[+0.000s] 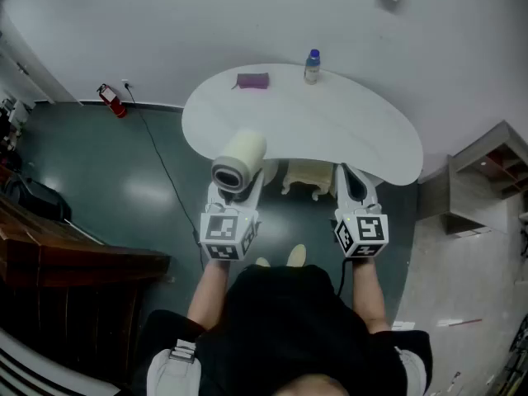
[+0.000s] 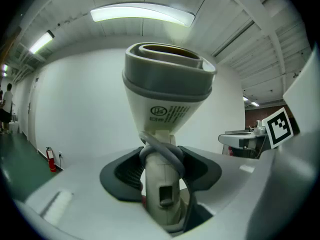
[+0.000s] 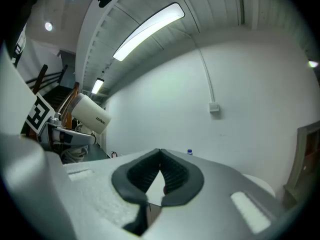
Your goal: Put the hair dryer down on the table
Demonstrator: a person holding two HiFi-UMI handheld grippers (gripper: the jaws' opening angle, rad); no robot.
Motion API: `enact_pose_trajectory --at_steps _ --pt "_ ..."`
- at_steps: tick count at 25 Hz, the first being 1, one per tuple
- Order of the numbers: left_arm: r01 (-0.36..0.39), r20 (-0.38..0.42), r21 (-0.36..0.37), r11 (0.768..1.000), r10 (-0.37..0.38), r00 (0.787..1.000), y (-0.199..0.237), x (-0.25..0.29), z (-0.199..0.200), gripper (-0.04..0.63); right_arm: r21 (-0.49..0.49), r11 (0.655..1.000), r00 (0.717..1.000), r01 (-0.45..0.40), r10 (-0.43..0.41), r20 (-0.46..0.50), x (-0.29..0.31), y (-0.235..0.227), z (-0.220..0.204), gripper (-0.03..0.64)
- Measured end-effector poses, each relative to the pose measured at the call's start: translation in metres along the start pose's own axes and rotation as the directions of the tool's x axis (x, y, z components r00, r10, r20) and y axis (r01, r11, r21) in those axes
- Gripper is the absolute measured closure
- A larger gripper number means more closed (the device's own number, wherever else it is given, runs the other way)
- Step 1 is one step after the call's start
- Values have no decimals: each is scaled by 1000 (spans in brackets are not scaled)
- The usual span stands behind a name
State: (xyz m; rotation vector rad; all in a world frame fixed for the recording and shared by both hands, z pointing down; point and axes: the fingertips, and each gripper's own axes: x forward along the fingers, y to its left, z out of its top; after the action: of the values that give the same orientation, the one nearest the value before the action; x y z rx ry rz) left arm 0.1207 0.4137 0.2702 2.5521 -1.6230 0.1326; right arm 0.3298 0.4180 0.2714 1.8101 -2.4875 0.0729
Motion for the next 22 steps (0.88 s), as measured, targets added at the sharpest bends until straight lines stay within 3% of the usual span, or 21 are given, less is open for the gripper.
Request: enact_pose_trajectory --at_steps 11,22 --pt "-6 -1 -11 1000 6 1000 0 -5 1 376 29 1000 1000 -5 6 -20 -1 3 -5 612" --pt "-56 -11 -8 998 56 998 27 -32 -8 376 21 998 997 -64 65 -37 8 42 -11 612"
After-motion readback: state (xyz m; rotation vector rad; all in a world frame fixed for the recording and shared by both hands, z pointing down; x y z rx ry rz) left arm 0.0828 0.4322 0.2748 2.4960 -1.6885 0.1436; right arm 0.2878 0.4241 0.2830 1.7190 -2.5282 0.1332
